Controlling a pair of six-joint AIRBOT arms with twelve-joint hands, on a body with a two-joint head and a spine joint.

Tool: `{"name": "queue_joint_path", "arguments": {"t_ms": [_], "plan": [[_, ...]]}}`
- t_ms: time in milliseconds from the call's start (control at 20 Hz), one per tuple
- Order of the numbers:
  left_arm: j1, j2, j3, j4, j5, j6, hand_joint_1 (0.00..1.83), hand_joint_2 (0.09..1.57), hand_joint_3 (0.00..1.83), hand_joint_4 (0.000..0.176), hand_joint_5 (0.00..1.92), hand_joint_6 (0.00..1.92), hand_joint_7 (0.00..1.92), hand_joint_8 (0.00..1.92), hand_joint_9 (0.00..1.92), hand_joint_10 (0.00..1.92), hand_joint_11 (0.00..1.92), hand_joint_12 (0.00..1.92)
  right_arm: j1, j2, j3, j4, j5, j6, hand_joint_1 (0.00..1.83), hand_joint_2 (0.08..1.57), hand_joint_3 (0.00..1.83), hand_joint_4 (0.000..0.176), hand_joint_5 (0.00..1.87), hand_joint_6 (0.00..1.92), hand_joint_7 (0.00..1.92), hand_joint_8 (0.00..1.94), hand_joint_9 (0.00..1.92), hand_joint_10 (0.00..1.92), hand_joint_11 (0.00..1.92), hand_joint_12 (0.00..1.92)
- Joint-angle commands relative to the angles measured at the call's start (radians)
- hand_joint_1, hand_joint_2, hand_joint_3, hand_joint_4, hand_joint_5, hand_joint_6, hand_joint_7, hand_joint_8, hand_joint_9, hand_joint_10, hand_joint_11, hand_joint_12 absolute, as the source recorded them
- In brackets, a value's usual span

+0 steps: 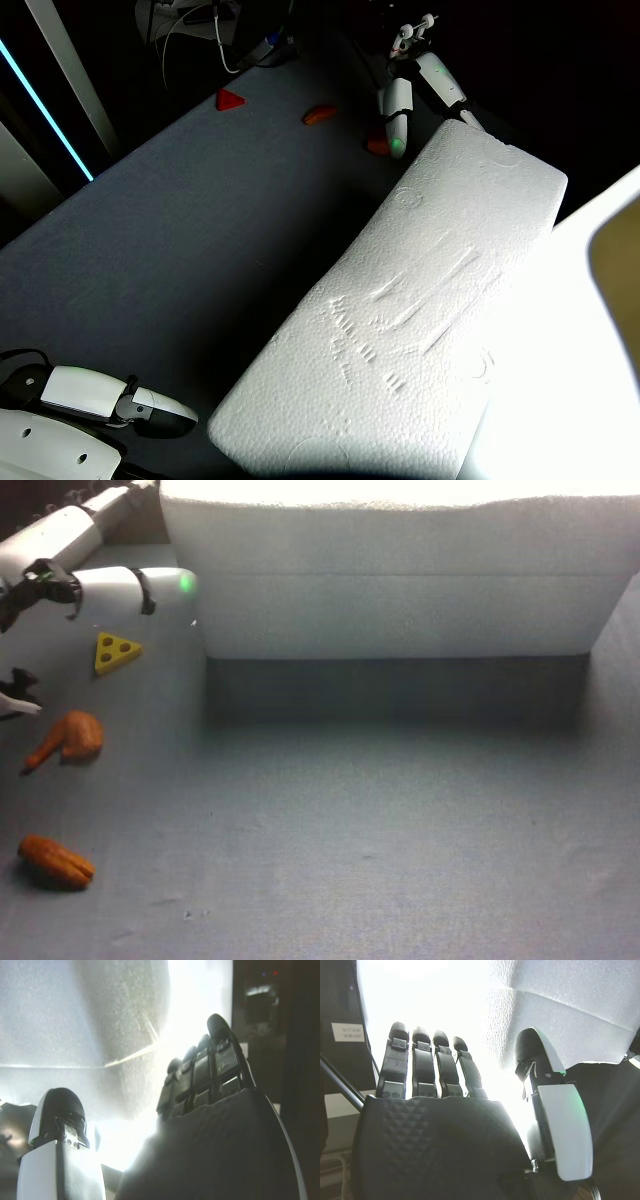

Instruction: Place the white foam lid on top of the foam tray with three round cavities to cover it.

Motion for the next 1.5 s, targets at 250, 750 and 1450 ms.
{"name": "queue_joint_path", "arguments": {"t_ms": [250, 750, 1450], "plan": [[0.072, 0.106, -0.105, -0.006, -0.292, 0.001, 0.45, 1.07, 0.00, 0.014, 0.01, 0.00, 0.00, 0.00, 0.00, 0.00, 0.00, 0.65, -0.002, 0.083, -0.071, -0.024, 0.177, -0.044, 0.48, 1.29, 0.00, 0.000, 0.00, 0.00, 0.00, 0.00, 0.00, 0.00, 0.00, 1.85], [0.240, 0.224, -0.278, 0.016, -0.559, -0.026, 0.52, 1.11, 0.00, 0.004, 0.00, 0.00, 0.00, 0.00, 0.00, 0.00, 0.00, 0.12, -0.163, 0.236, -0.277, -0.093, 0.407, -0.035, 0.50, 1.24, 0.00, 0.067, 0.00, 0.00, 0.00, 0.00, 0.02, 0.02, 0.00, 1.29], [0.310, 0.262, -0.410, 0.171, -0.680, -0.077, 0.36, 1.23, 0.01, 0.000, 0.00, 0.00, 0.00, 0.00, 0.00, 0.00, 0.00, 0.13, -0.451, 0.277, -0.405, -0.360, 0.668, 0.295, 0.40, 1.43, 0.00, 0.000, 0.00, 0.00, 0.00, 0.00, 0.00, 0.00, 0.00, 0.01]]}}
